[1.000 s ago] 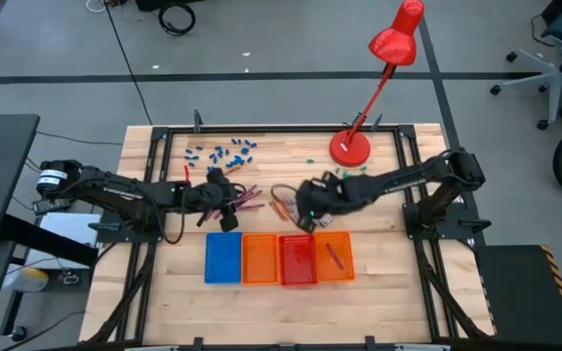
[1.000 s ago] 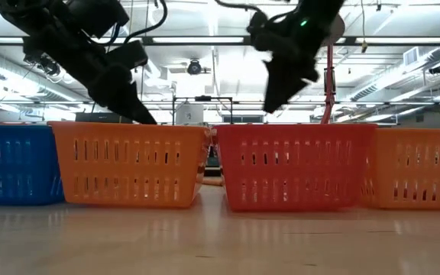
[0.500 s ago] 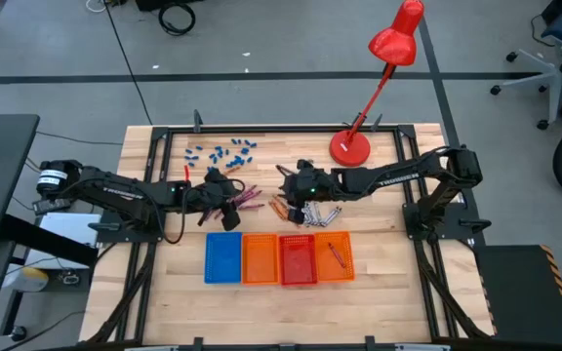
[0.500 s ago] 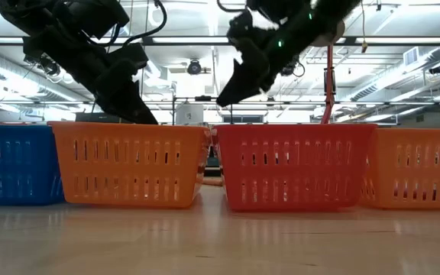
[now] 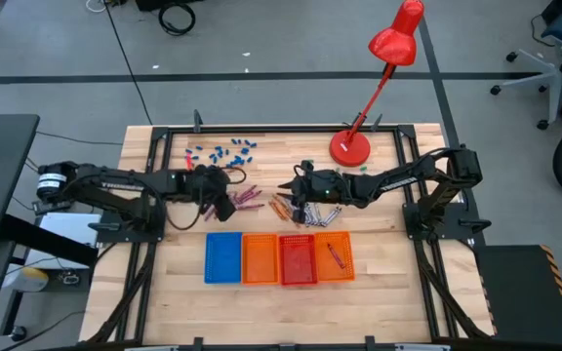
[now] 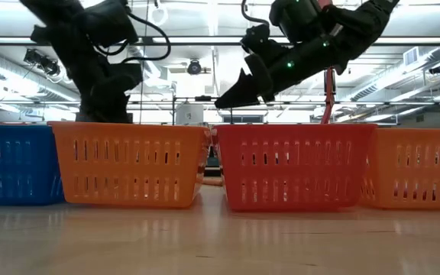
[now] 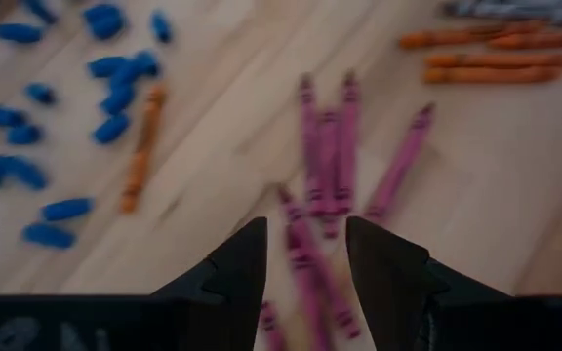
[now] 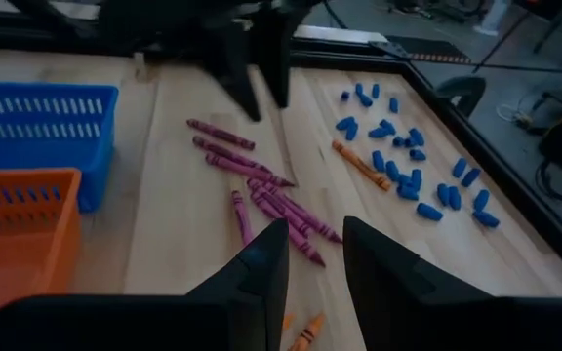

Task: Sort crayons
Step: Put the orange crayon into the left orange bin

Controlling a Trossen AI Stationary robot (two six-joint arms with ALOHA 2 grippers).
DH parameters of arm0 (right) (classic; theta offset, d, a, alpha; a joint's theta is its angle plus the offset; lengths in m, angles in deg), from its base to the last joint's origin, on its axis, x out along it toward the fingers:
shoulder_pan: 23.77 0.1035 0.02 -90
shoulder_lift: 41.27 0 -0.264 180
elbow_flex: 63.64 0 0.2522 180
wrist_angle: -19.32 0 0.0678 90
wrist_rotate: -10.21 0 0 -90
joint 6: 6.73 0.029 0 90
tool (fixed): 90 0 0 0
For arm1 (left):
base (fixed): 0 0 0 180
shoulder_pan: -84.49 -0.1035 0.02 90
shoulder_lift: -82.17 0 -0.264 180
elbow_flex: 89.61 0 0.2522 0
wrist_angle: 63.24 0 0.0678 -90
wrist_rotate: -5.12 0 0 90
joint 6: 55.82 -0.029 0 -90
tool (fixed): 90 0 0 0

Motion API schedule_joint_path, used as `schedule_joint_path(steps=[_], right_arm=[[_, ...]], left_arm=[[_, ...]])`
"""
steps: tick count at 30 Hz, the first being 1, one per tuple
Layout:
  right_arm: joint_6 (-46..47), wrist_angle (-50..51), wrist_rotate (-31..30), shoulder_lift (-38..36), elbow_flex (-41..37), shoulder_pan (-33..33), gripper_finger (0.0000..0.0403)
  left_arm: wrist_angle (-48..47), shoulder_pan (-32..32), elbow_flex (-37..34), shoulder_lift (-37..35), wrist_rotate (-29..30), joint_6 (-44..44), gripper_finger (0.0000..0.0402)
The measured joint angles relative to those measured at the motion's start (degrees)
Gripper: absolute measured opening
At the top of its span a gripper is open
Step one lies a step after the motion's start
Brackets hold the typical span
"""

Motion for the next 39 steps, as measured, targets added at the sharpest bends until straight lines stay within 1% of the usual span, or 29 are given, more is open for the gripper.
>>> schedule_joint_path(steps=[2, 4, 8, 13, 19, 27, 33, 36, 39], right_arm=[[-0.6, -0.6, 0.2, 0.0, -0.1, -0.1, 0.0104], [-0.9, -0.6, 0.2, 0.0, -0.1, -0.1, 0.0104], [-0.9, -0.6, 0.2, 0.0, -0.1, -0.1, 0.0104], [-0.8, -0.6, 0.2, 0.0, -0.1, -0.1, 0.0104], [-0.8, -0.6, 0.2, 0.0, -0.1, -0.1, 0.0104], [-0.7, -0.6, 0.2, 0.0, -0.1, -0.1, 0.0104], [-0.7, -0.6, 0.2, 0.0, -0.1, -0.1, 0.0104], [-0.7, -0.6, 0.2, 0.0, -0.1, -0.1, 0.0104], [-0.7, -0.5, 0.2, 0.0, -0.1, -0.1, 0.0104]], left_arm=[[-1.7, -2.0, 0.9, 0.0, 0.5, -1.7, 0.0155], [-1.4, -4.6, 1.0, 0.2, 0.6, -4.5, 0.0155], [-1.1, -11.2, 0.9, 2.6, 0.1, -8.2, 0.0155], [2.2, -18.5, 0.9, 7.8, -4.9, -14.1, 0.0155], [7.0, -24.2, 0.8, 13.5, -8.1, -19.1, 0.0155], [11.9, -29.6, 0.8, 18.5, -13.5, -24.1, 0.0155], [13.1, -31.4, 1.0, 21.0, -16.8, -27.0, 0.0155], [13.2, -31.8, 1.1, 22.0, -19.3, -28.3, 0.0146], [13.3, -31.7, 1.1, 22.1, -19.9, -29.0, 0.0128]])
